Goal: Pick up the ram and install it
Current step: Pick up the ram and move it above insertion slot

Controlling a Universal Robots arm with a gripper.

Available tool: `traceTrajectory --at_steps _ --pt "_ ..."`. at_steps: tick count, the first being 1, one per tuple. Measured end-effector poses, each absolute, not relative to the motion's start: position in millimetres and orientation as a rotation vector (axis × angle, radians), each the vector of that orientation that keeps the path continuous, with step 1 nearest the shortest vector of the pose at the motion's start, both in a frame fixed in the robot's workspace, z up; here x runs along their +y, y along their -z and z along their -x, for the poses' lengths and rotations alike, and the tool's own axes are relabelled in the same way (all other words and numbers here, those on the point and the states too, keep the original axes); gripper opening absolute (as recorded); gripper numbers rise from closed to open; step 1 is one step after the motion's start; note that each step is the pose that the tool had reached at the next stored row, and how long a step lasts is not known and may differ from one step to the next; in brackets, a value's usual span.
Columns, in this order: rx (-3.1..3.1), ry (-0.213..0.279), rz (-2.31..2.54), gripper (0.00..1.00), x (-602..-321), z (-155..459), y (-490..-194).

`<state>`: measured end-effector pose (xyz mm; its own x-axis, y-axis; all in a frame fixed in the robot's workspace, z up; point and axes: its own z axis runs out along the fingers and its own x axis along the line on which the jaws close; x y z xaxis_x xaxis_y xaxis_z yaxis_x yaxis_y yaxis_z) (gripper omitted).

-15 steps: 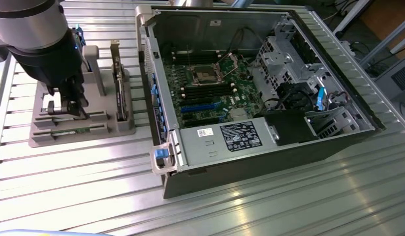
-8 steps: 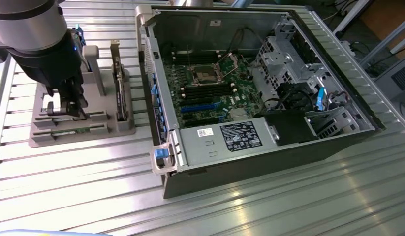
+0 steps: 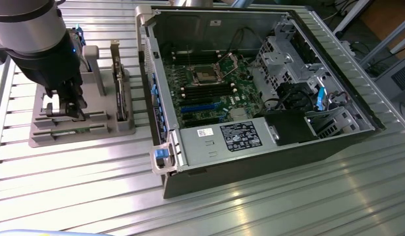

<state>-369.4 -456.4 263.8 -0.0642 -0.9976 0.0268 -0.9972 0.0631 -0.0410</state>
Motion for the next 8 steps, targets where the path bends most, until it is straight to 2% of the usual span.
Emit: traceTrajectory --at_steps 8 --pt "2.284 0.076 2.143 0.36 -456.5 374.4 -259.4"
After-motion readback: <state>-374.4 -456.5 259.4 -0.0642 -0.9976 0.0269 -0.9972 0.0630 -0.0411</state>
